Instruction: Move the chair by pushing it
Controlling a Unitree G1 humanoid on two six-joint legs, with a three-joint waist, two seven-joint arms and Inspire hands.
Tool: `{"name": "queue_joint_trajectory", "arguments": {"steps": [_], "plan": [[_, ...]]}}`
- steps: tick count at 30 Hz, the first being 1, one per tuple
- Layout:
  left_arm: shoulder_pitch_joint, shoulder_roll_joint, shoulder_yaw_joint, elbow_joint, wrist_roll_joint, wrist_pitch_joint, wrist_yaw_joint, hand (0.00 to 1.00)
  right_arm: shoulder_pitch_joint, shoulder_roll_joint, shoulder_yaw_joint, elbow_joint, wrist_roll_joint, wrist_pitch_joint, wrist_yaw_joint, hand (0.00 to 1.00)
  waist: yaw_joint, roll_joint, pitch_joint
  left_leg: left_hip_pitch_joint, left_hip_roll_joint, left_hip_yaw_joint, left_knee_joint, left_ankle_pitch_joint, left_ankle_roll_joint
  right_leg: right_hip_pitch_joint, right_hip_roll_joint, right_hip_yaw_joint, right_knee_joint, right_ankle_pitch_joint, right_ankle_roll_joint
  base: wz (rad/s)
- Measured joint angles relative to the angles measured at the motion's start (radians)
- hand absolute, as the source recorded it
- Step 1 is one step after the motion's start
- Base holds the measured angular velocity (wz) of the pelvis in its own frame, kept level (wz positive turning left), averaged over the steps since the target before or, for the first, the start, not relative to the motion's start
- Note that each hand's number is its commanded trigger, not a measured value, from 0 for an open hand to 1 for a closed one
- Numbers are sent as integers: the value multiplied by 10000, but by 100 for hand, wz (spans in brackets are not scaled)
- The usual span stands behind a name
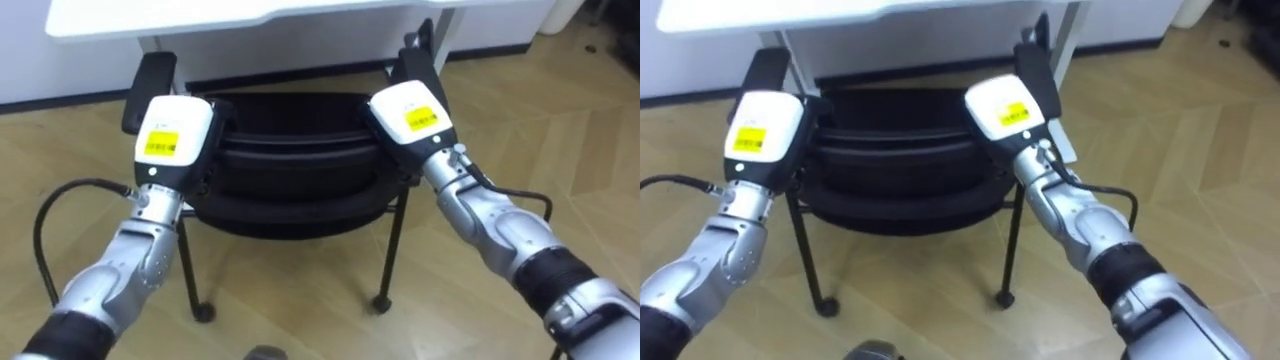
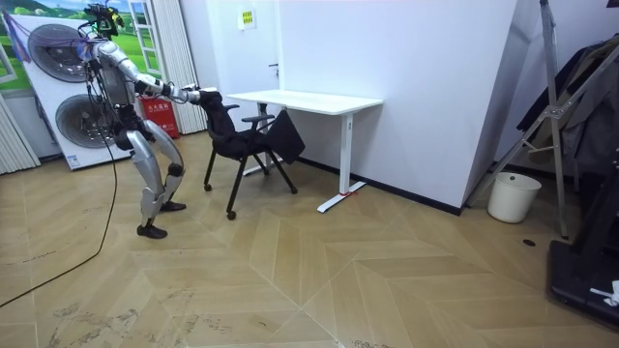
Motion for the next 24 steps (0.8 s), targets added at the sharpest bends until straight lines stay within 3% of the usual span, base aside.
{"name": "queue_joint_trajectory", "arguments": {"steps": [2, 5, 8, 10, 13, 16, 17, 18, 19, 20, 21, 22, 23, 24], "plan": [[-293, -97, -272, 225, -193, 110, -41, 100, 33, -66, -154, 88, 15, -55, -2, 100, -279, 58, 4, -2, -102, 225, -219, -231, 232, -152, -47, 201, 239, -32, 57, 43], [-359, -151, -253, 296, -253, 110, -111, 100, 113, -84, -161, 34, -11, -84, -11, 100, -553, 106, -25, -174, -277, 309, -317, -94, 396, -242, -237, 106, 344, 28, 101, 22], [-412, -244, -262, 428, -355, 66, -112, 100, 78, -184, -248, 32, -109, -156, -115, 100, -741, 162, -88, -534, -440, 298, -350, 131, 468, -459, -395, 147, 557, 12, 78, 29], [-418, -327, -264, 484, -399, 10, -143, 100, 115, -328, -252, 56, -164, -332, -257, 100, -759, 187, -84, -598, -558, 282, -361, 194, 477, -538, -524, 163, 685, -28, 66, 18], [-378, -333, -222, 467, -408, -57, -220, 100, 209, -369, -249, 48, -186, -427, -345, 100, -720, 246, -143, -621, -586, 292, -314, 191, 480, -551, -683, 155, 803, -99, 78, 6], [-273, -278, -132, 336, -329, -128, -326, 100, 287, -338, -282, 25, -247, -426, -398, 100, -646, 65, -195, -634, -608, 416, -369, 165, 526, -644, -737, 235, 834, -122, 116, -4], [-82, -283, 24, 120, -182, -164, -438, 100, 388, -262, -357, 29, -324, -471, -400, 100, -645, 21, -357, -609, -619, 485, -502, 127, 606, -635, -683, 266, 747, -98, 185, -4], [28, -276, 73, 55, -122, -188, -470, 100, 453, -241, -393, 26, -350, -493, -403, 100, -653, -3, -371, -561, -608, 520, -570, 120, 658, -557, -679, 265, 805, -89, 214, 13], [159, -216, 33, -107, -114, -229, -622, 100, 650, -224, -449, -38, -319, -524, -475, 100, -680, -172, -367, -465, -531, 733, -592, 98, 706, -438, -776, 556, 1628, -55, 274, 38], [182, -167, -29, -246, -114, -250, -841, 100, 929, -230, -458, -192, -206, -506, -522, 100, -694, -465, -434, -343, -514, 1073, -587, 87, 705, 42, -951, 778, 2564, 72, 156, 38], [131, -135, -28, -302, -113, -252, -900, 100, 999, -234, -452, -249, -193, -523, -518, 100, -656, -569, -493, -336, -513, 1189, -545, 70, 667, 296, -971, 881, 2791, 186, 85, 4], [159, -86, 116, -366, -126, -320, -944, 100, 968, -248, -451, -366, -202, -511, -474, 100, -479, -594, -493, -367, -435, 1284, -268, -16, 535, 616, -959, 1119, 2756, 271, 86, -41], [178, -111, 338, -372, -164, -370, -1014, 100, 769, -246, -421, -454, -246, -428, -451, 100, -373, -387, -262, -445, -374, 1117, 98, -40, 480, 689, -741, 1072, 2773, 298, 38, -44], [236, -140, 423, -380, -174, -398, -1080, 100, 742, -253, -399, -500, -255, -416, -383, 100, -367, -204, -313, -543, -380, 1028, 238, -42, 490, 670, -674, 1091, 2809, 347, 21, -15]]}}
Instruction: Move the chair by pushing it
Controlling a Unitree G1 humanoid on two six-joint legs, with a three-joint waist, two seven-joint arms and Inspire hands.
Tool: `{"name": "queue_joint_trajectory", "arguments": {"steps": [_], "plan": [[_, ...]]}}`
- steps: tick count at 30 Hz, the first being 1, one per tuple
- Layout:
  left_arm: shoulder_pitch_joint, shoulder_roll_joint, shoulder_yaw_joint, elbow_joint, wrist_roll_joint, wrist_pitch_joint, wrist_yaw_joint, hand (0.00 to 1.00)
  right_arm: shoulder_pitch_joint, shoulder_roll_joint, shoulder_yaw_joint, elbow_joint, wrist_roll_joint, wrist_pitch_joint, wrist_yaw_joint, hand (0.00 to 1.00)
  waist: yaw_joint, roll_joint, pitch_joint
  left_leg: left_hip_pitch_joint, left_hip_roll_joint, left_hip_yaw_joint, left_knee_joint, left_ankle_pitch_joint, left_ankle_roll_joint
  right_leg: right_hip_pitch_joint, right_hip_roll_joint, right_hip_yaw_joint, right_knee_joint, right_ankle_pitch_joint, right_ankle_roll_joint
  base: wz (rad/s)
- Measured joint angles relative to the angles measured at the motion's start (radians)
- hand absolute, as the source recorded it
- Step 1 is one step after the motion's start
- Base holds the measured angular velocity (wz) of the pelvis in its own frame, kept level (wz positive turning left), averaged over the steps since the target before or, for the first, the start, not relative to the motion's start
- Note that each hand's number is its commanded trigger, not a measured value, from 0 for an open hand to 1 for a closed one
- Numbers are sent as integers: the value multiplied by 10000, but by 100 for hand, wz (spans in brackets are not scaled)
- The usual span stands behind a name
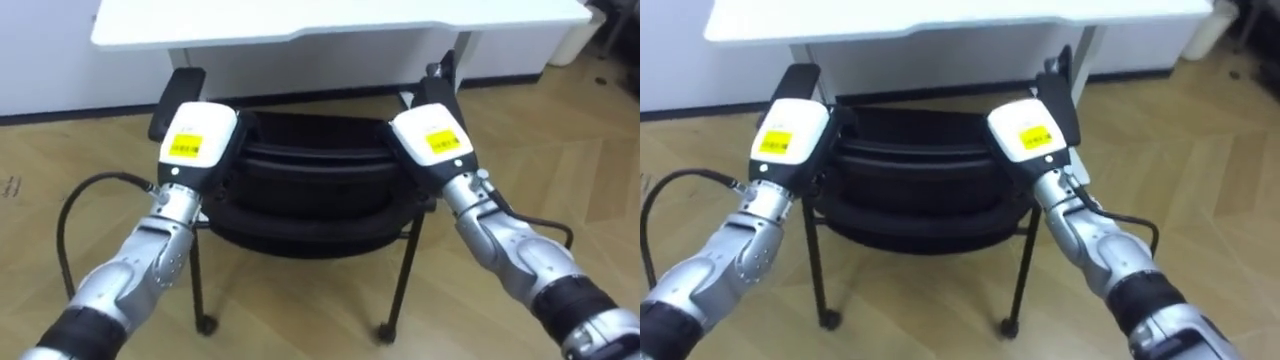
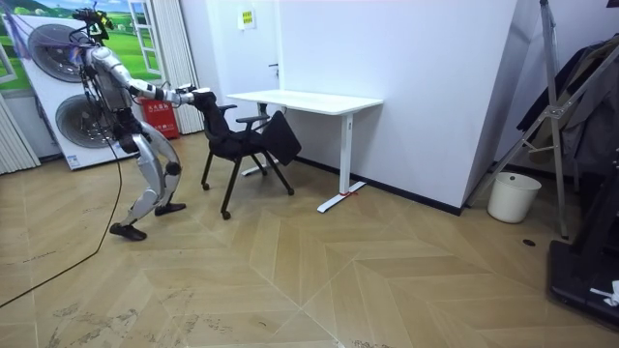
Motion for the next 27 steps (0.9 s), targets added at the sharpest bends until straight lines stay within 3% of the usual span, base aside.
{"name": "queue_joint_trajectory", "arguments": {"steps": [3, 6, 7, 9, 10, 11, 12, 13, 14, 15, 18, 19, 20, 21, 22, 23, 25, 27], "plan": [[-81, -147, 138, -179, -44, -112, -167, 100, 59, -479, 77, -613, 28, 1, 22, 100, -71, -118, -5, -158, -378, 12, -229, -40, -72, -696, -127, 657, 533, 6, -2, 18], [-271, -175, 106, -150, -39, -113, -206, 100, -171, -574, 66, -190, 37, -221, -345, 100, 148, -57, 96, -348, -308, -90, 208, -27, -48, -828, -110, 759, 633, 46, -76, -16], [-423, -139, 97, -102, 12, -122, -206, 100, -254, -549, 48, -59, 47, -220, -471, 100, 199, -9, 95, -357, -298, -98, 228, -29, -47, -833, -14, 727, 590, 111, -164, -8], [-636, -69, 98, 15, 20, -207, -210, 100, -419, -478, 24, 76, 46, -193, -633, 100, 230, -71, 181, -440, -259, -52, 154, -46, -19, -962, 57, 669, 589, 294, -179, -2], [-766, -12, 98, 87, 33, -248, -192, 100, -512, -443, 28, 166, 85, -163, -731, 100, 250, -31, 152, -456, -168, -153, -48, -169, -11, -1220, 177, 716, 714, 621, -125, -6], [-1045, -9, 88, 251, 58, -331, -164, 100, -556, -444, 41, 198, 163, -64, -801, 100, 343, 41, 182, -451, -91, -409, -189, -235, -16, -1696, 371, 959, 1136, 1382, -128, -15], [-1151, -38, 43, 380, 58, -370, -135, 100, -570, -430, 80, 242, 222, 7, -809, 100, 457, 162, 240, -397, 27, -467, -287, -290, 52, -1997, 533, 1169, 1367, 1476, -214, -48], [-1317, 41, 7, 585, 39, -467, -123, 100, -639, -331, 219, 316, 262, 177, -827, 100, 790, 243, 291, -243, 189, -581, -441, -307, 20, -2652, 837, 1410, 1417, 900, -156, -79], [-1251, 144, 69, 682, 28, -533, -46, 100, -788, -111, 422, 419, 247, 354, -827, 100, 999, 402, 412, -31, 192, -892, -582, -366, -92, -3306, 1080, 1296, 1126, 499, -193, -80], [-1257, 175, 112, 832, 11, -621, 47, 100, -832, -14, 447, 463, 217, 395, -827, 100, 1047, 453, 437, 56, 183, -1072, -652, -380, -119, -3588, 1207, 1199, 817, 450, -239, -48], [-1314, 356, 171, 1166, 1, -756, 268, 100, -916, 356, 464, 609, 95, 505, -811, 100, 985, 330, 364, 177, 148, -1568, -983, -288, -385, -4682, 1372, 1021, -1927, 822, -348, 41], [-1279, 372, 135, 1140, -15, -693, 263, 100, -914, 386, 464, 617, 97, 471, -743, 100, 839, 197, 321, 230, 134, -1726, -982, -349, -565, -4760, 1359, 1189, -3024, 1329, -355, 81], [-1172, 386, 86, 1096, -92, -599, 259, 100, -893, 428, 495, 693, 104, 456, -661, 100, 776, 102, 228, 311, 183, -1974, -911, -428, -795, -4623, 1453, 1158, -3081, 1676, -435, 77], [-1143, 393, 60, 1044, -151, -562, 259, 100, -889, 405, 499, 683, 106, 442, -615, 100, 767, 114, 209, 344, 182, -2050, -883, -465, -909, -4531, 1551, 1109, -3060, 1741, -546, 63], [-1133, 362, -5, 952, -208, -454, 258, 100, -898, 323, 495, 611, 115, 436, -567, 100, 729, 163, 191, 453, 407, -2086, -898, -522, -1115, -4366, 1652, 930, -3025, 1884, -793, 41], [-1114, 290, -3, 934, -246, -408, 261, 100, -921, 235, 493, 529, 115, 435, -502, 100, 768, 226, 226, 569, 561, -2085, -959, -556, -1258, -4265, 1712, 819, -2977, 2045, -1072, 31], [-986, 189, 75, 907, -265, -336, 273, 100, -1004, 225, 493, 512, 16, 410, -323, 100, 779, 273, 200, 746, 663, -2099, -1235, -515, -1409, -4183, 1722, 680, -2864, 1914, -1289, 20], [-912, 129, 154, 780, -264, -265, 311, 100, -1175, 135, 492, 484, -27, 292, -198, 100, 750, 259, 201, 795, 688, -2146, -1578, -380, -1587, -4213, 1714, 580, -2870, 1808, -1380, 17]]}}
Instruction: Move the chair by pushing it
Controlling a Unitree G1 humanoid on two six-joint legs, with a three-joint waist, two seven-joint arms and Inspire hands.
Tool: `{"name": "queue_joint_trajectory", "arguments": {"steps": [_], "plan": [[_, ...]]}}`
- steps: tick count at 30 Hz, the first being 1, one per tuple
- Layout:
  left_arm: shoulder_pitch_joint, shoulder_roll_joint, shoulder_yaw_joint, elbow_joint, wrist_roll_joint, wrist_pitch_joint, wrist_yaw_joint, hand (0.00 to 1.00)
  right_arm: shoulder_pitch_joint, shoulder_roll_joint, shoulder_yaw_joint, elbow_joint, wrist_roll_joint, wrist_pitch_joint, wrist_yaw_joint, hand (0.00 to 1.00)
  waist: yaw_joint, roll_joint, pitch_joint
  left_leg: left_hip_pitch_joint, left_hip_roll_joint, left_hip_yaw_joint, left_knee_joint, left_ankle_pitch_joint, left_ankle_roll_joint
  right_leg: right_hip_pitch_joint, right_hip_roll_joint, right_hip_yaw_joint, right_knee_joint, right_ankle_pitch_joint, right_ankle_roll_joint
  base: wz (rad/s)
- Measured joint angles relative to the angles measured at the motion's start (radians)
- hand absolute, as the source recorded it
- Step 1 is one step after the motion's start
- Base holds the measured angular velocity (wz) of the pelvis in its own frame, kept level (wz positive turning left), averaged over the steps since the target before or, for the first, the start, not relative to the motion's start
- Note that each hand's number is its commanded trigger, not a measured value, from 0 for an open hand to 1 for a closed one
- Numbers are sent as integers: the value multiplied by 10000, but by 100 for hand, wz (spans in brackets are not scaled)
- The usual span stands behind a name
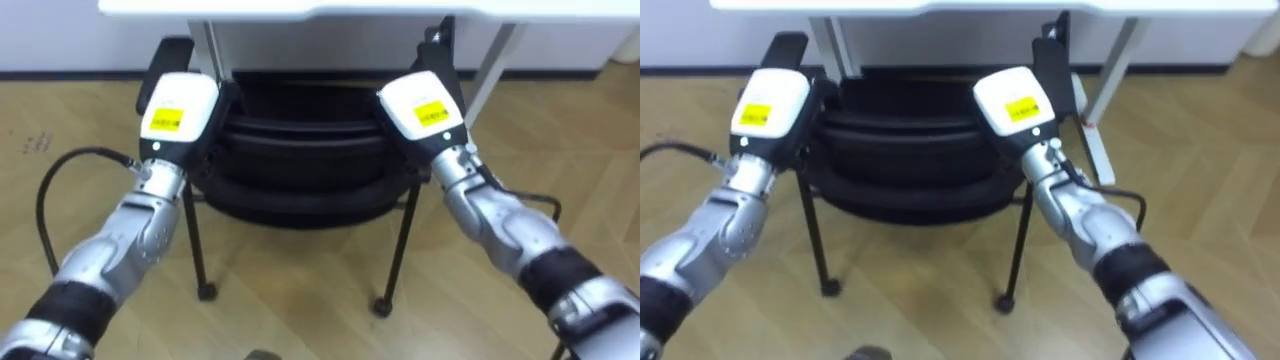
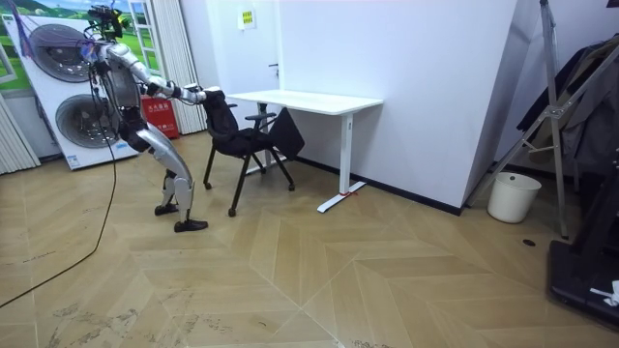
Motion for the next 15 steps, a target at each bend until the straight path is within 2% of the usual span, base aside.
{"name": "queue_joint_trajectory", "arguments": {"steps": [1, 4, 6, 7, 9, 10, 11, 12, 14, 15], "plan": [[56, -57, 50, -88, 0, 87, 17, 100, -104, -20, -1, 8, -57, -30, 90, 100, 2, 7, 0, 51, 7, -16, -159, 79, -106, -6, 0, -31, 3, -43, -5, 8], [143, -86, 23, -289, -105, 278, 137, 100, -200, -125, -2, -111, -93, -60, 276, 100, -98, -2, 1, 147, 22, -40, -438, 198, -161, 57, -39, -154, 9, -261, -54, 13], [175, -86, 23, -339, -105, 311, 176, 100, -169, -173, -43, -260, -120, -63, 441, 100, -154, -6, 5, 262, 45, -21, -429, 206, -169, 128, -5, -210, 108, -430, -52, 17], [267, -94, 15, -361, -113, 368, 180, 100, -114, -151, -42, -293, -120, -70, 562, 100, -226, 10, -5, 300, 81, 12, -103, 231, -147, 272, 16, -225, 184, -591, -44, 22], [287, -82, -172, -274, -134, 429, 190, 100, 54, -165, -93, -295, -119, -139, 666, 100, -328, 23, 2, 29, 176, 132, 1036, 535, 306, 569, 167, -125, 372, -890, -50, 29], [303, -87, -349, -201, -154, 437, 203, 100, 217, -146, -114, -259, -119, -167, 704, 100, -350, 40, 14, -406, 230, 133, 2300, 1168, 504, 765, 315, 101, 479, -1082, -56, 30], [335, -123, -526, -52, -206, 444, 262, 100, 444, -145, -195, -258, -126, -238, 720, 100, -381, 138, 22, -938, 339, 139, 3501, 2170, 696, 1103, 409, 132, 596, -1293, -81, 27], [367, -144, -581, 11, -220, 434, 284, 100, 544, -136, -241, -258, -129, -285, 729, 100, -382, 152, 29, -1197, 340, 135, 4065, 2784, 738, 1237, 376, 122, 702, -1414, -96, 23], [502, -203, -897, 287, -463, 424, 411, 100, 850, -126, -281, -237, -142, -387, 701, 100, -405, 100, 72, -2134, 194, 135, 5587, 5586, 769, 1705, 117, 178, 1211, -1843, -202, 17], [515, -243, -957, 357, -507, 425, 413, 100, 906, -133, -293, -248, -145, -387, 700, 100, -443, 76, 85, -2285, 102, 142, 5800, 6090, 858, 1787, 0, 179, 1339, -1968, -166, 30]]}}
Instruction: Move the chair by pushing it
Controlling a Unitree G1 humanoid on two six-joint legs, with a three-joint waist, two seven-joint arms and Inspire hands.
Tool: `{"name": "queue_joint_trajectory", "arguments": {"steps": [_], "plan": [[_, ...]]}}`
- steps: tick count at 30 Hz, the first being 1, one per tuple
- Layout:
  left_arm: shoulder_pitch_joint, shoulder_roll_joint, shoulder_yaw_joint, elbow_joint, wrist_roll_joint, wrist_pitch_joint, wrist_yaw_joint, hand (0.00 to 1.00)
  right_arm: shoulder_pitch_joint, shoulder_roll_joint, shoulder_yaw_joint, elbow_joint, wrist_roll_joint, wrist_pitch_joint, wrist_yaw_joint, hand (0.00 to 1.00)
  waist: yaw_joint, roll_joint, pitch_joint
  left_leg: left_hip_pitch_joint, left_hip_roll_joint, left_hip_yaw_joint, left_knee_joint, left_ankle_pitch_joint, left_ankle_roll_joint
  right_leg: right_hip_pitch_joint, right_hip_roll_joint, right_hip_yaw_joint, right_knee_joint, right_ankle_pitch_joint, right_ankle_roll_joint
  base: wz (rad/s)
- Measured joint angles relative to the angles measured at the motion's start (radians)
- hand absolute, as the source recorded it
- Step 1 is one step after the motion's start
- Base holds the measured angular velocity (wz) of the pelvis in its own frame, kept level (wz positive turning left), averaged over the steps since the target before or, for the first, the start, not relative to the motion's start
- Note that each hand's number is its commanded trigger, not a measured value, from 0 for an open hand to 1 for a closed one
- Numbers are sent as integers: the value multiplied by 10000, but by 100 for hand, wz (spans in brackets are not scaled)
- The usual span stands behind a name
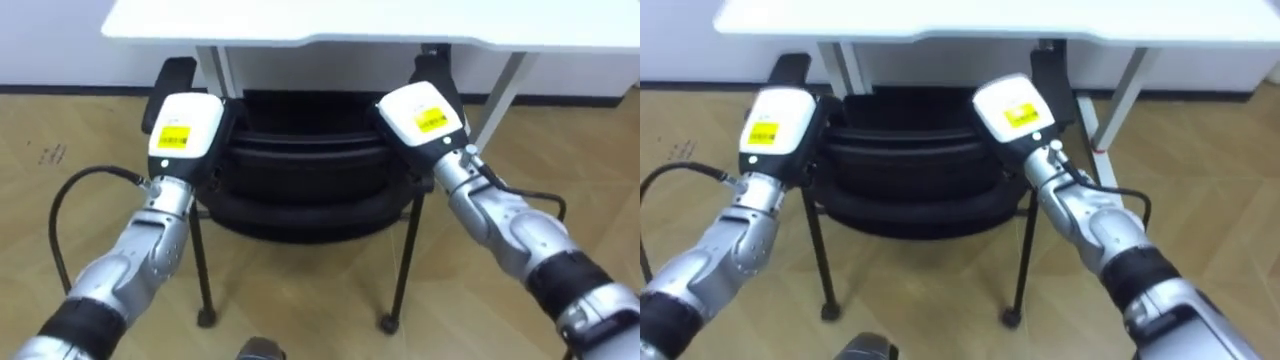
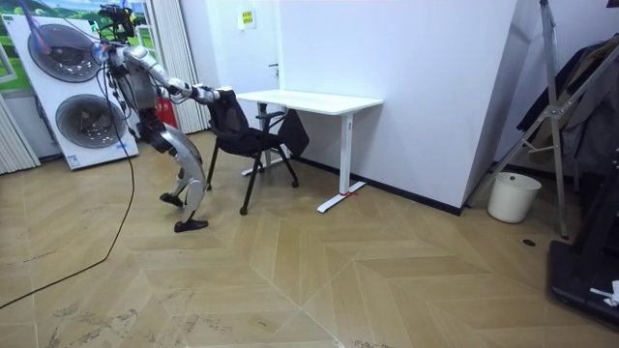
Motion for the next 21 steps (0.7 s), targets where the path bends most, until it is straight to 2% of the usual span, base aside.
{"name": "queue_joint_trajectory", "arguments": {"steps": [1, 2, 3, 4, 5, 6, 7, 8, 9, 10, 11, 12, 13, 14, 19, 21], "plan": [[71, -98, -22, 57, -70, -2, 13, 100, 65, -41, -11, -51, -37, -30, -2, 100, -156, 61, -20, -298, -185, 98, 195, 249, -3, 105, -194, -49, 257, -260, 47, 29], [100, -231, -15, 71, -87, -4, 13, 100, 88, -146, -20, -103, -37, -150, -14, 100, -193, 145, 3, -475, -338, 314, 303, -19, 240, 165, -348, -17, 493, -443, 92, 23], [114, -274, -16, 66, -85, -4, 14, 100, 93, -250, -19, -102, -36, -208, -21, 100, -205, 179, 4, -563, -374, 433, 293, -353, 289, 189, -400, -3, 581, -511, 115, 0], [146, -326, -40, 63, -84, -11, 39, 100, 100, -294, -8, -52, -30, -231, -45, 100, -216, 258, 23, -648, -522, 654, 5, -1305, 194, 261, -410, 52, 646, -598, 246, -15], [192, -333, -61, 72, -84, -21, 141, 100, 96, -286, 17, -1, -24, -232, -101, 100, -198, 265, 18, -518, -691, 869, -843, -2081, 130, 235, -412, 195, 667, -660, 373, -22], [229, -331, -58, 70, -83, -38, 206, 100, 97, -288, 31, 1, -27, -231, -131, 100, -177, 264, 19, -373, -755, 967, -1533, -2404, 42, 231, -414, 292, 670, -693, 437, -41], [322, -289, -23, 52, -68, -105, 370, 100, 100, -308, 55, -35, -57, -233, -206, 100, -136, 282, 17, 90, -889, 980, -3108, -2912, -96, 186, -411, 507, 659, -747, 547, -56], [410, -234, 4, 29, -49, -178, 500, 100, 94, -282, 94, -62, -76, -235, -260, 100, -56, 259, 1, 541, -965, 969, -4029, -3574, -191, 100, -432, 773, 618, -740, 677, -57], [450, -226, 25, -31, -44, -180, 565, 100, 79, -257, 108, -85, -98, -231, -303, 100, -61, 258, -24, 770, -1020, 978, -4485, -3933, -261, 34, -442, 878, 525, -689, 788, -43], [382, -213, 44, -148, -43, -147, 611, 100, -13, -296, 115, -181, -135, -236, -393, 100, -121, 290, -46, 960, -1126, 1011, -5089, -4353, -54, -160, -440, 1011, 340, -526, 996, -22], [215, -237, 50, -178, -44, -95, 605, 100, -137, -271, -17, -130, -271, -209, -471, 100, -228, 432, -78, 981, -1192, 1131, -5335, -4378, 221, -211, -440, 1129, 100, -298, 1215, -20], [196, -277, 56, -168, -45, -34, 585, 100, -184, -250, -55, -59, -346, -208, -504, 100, -249, 419, -80, 1011, -1208, 1190, -5444, -4367, 315, -203, -428, 1135, -50, -178, 1322, -20], [188, -300, 48, -167, -43, 36, 582, 100, -202, -229, -66, 32, -375, -203, -553, 100, -337, 420, -109, 1111, -1301, 1244, -5654, -4336, 562, -105, -380, 1195, -387, 23, 1438, -14], [167, -263, 27, -214, -29, 37, 581, 100, -163, -184, -72, -11, -373, -195, -600, 100, -408, 406, -119, 1179, -1356, 1301, -5820, -4324, 686, 17, -400, 1216, -706, 186, 1545, -11], [-44, -59, 52, -416, 11, 64, 479, 100, -159, -160, -157, -275, -351, -24, -625, 100, -487, 287, -157, 1183, -1364, 1659, -6214, -4346, 1066, 38, -501, 1361, -1568, 705, 1753, -17], [-98, 1, 135, -483, 141, 46, 462, 100, -156, -206, -157, -336, -323, 62, -659, 100, -502, 182, -136, 1207, -1385, 1728, -6351, -4345, 1151, 99, -534, 1370, -1822, 833, 1830, -11]]}}
